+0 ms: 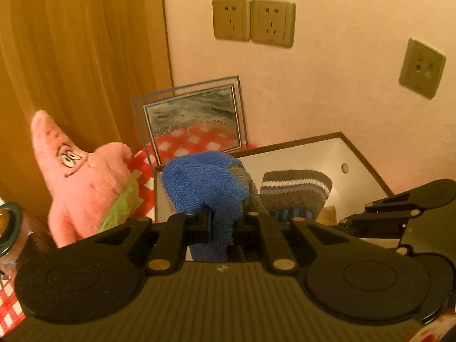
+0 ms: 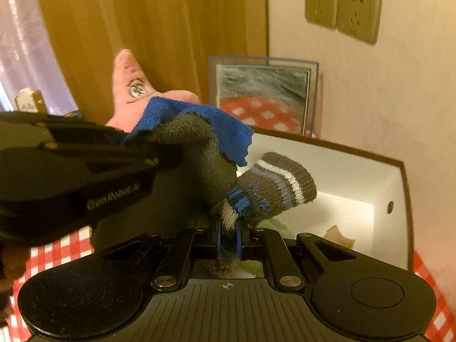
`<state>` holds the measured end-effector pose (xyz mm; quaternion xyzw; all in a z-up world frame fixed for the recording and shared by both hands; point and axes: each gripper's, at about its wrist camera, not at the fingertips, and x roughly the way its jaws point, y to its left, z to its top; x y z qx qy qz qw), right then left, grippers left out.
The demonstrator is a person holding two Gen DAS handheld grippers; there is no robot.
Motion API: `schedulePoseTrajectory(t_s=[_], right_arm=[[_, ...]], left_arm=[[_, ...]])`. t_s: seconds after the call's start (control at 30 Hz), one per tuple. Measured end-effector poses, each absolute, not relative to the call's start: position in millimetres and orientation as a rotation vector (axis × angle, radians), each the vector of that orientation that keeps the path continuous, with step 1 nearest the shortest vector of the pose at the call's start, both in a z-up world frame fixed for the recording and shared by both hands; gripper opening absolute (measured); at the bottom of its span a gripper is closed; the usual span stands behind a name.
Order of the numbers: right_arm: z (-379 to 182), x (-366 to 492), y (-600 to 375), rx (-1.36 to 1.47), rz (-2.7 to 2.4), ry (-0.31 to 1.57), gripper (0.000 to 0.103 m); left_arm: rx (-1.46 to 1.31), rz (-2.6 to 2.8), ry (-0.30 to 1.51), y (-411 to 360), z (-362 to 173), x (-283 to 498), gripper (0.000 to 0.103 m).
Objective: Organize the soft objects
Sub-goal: 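Carry the striped sock and blue-and-grey cloth over the brown box with both tools, then lower both items into the brown box and open both tools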
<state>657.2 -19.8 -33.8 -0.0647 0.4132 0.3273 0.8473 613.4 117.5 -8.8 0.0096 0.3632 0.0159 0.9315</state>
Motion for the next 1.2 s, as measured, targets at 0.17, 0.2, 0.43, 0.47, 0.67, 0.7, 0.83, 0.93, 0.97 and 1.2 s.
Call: schedulePoseTrajectory(t_s=[0.17,0.2,0.43,0.47,0.67,0.7,0.83,0.93,0.97,1.2], right_arm=[[-41.3,683.6,-18.7,-0.05,0.647,0.928,0.016],[-42.7,687.9,-17.3,-0.033,0.643,0.942,0.02],[-40.0,697.5,-20.2,0.018,0.613,0.937,0.058],[-39.6,697.7,-21.3,0.023,0.609,0.946,0.058],[-31.0,688.2,-32.7,0.037,0.609,0.945,0.058],[-28.9,684.8,-35.0,0.037,0.613,0.942,0.058],[-17.6,666.0,-46.8,0.045,0.629,0.916,0.058],[-8.4,649.0,-57.2,0.057,0.646,0.892,0.058],[-5.4,642.6,-60.2,0.059,0.652,0.883,0.058],[14.8,587.9,-77.5,0.02,0.699,0.782,0.058]], left_arm=[[-0.03,0.018,0.784,126.4,-23.0,639.9,0.029],[-0.05,0.018,0.795,129.6,-25.1,644.8,0.037],[-0.073,0.002,0.792,138.3,-22.2,654.3,0.043],[-0.069,0.002,0.791,139.0,-21.0,652.8,0.043],[-0.105,0.028,0.783,147.0,-12.5,635.4,0.043],[-0.113,0.03,0.776,148.1,-9.8,629.6,0.043],[-0.129,0.037,0.754,146.7,1.3,604.2,0.043],[-0.137,0.037,0.741,142.8,9.3,581.5,0.043],[-0.137,0.038,0.738,140.5,11.9,573.3,0.043],[-0.162,0.061,0.714,126.5,26.2,513.7,0.043]])
